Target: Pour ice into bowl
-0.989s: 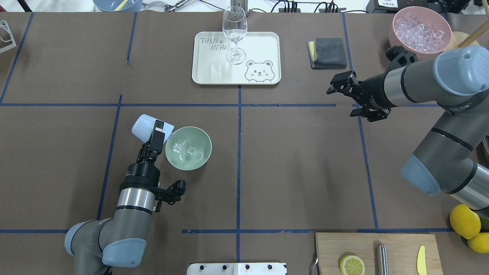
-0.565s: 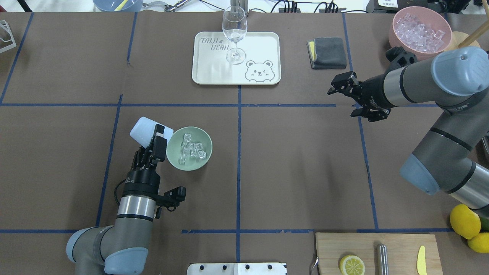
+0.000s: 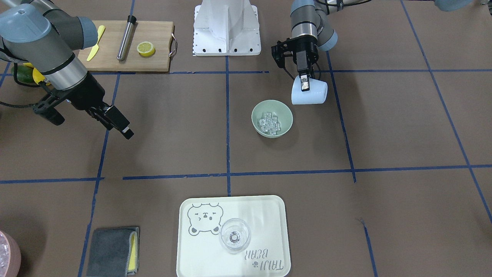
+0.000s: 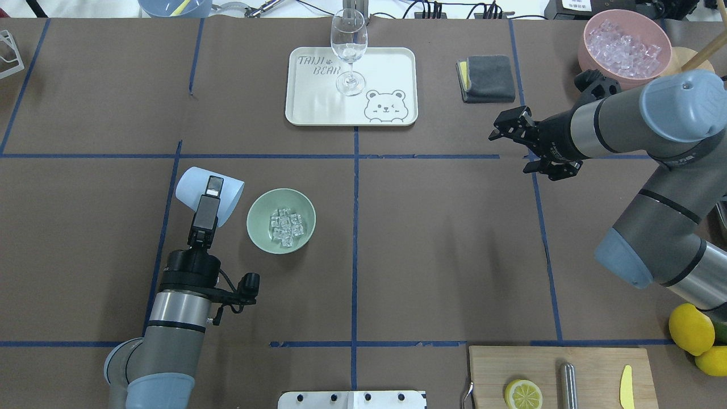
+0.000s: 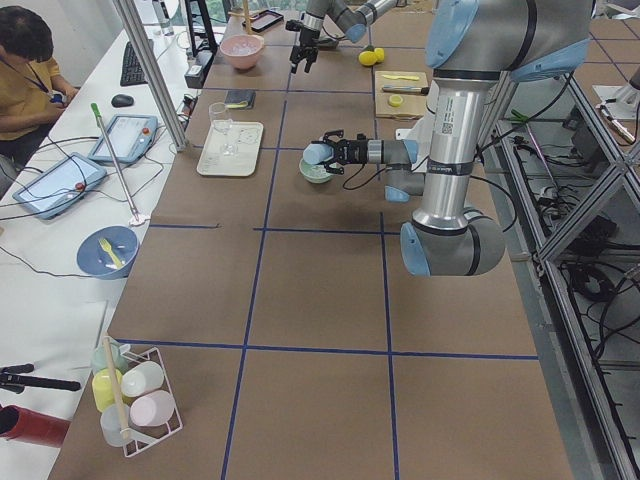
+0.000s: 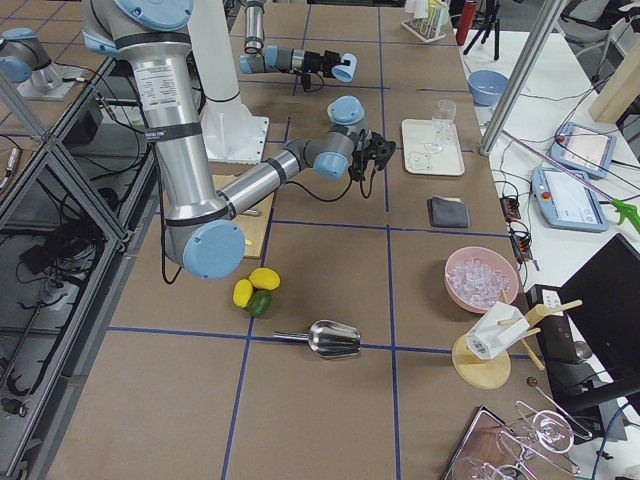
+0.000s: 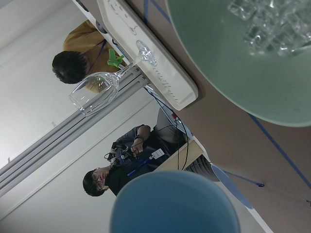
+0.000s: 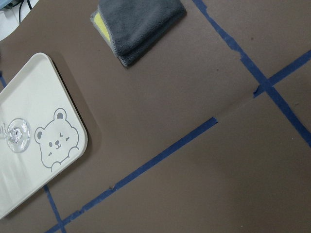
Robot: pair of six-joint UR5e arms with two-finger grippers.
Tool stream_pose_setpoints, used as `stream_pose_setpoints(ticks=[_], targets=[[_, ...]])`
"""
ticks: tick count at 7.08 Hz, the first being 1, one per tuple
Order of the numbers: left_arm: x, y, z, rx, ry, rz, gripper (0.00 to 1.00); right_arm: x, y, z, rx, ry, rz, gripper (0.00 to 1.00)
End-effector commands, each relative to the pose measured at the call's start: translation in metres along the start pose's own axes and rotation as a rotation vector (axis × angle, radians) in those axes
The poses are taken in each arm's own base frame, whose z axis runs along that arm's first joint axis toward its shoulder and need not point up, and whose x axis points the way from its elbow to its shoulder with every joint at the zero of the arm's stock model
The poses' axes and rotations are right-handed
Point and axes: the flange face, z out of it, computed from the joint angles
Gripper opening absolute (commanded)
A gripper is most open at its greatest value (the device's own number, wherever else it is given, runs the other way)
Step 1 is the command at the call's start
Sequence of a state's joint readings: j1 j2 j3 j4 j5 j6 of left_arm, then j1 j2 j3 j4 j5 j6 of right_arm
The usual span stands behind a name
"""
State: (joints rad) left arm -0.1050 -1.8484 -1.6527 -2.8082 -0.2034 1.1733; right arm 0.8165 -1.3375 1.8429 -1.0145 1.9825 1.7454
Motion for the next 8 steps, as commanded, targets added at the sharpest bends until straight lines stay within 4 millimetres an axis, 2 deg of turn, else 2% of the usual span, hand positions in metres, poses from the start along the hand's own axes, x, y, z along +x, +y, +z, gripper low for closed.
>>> stream_pose_setpoints(ticks=[1,4,5,6,7,8], targets=[[0.002,0.001,-0.001,0.089,0.037,-0.424,0.0,0.0,-0.008,-0.004,0.012,0.001,-0.059,1.0],[0.015,-0.001,-0.001,0.176,0.155,-0.819,0.0,0.0,-0.013,-0.007,0.02,0.0,-0.074,1.0],[0.027,0.008,-0.003,0.173,0.204,-0.998,0.0,0.0,-0.013,-0.007,0.02,0.0,-0.082,1.0],[0.049,0.029,-0.006,0.137,0.245,-1.167,0.0,0.0,-0.013,-0.007,0.02,-0.002,-0.082,1.0],[0.083,0.071,-0.011,0.086,0.275,-1.233,0.0,-0.002,-0.012,-0.008,0.018,-0.006,-0.084,1.0],[0.1,0.094,-0.012,0.052,0.329,-1.371,0.0,-0.004,-0.011,-0.01,0.019,-0.01,-0.085,1.0]])
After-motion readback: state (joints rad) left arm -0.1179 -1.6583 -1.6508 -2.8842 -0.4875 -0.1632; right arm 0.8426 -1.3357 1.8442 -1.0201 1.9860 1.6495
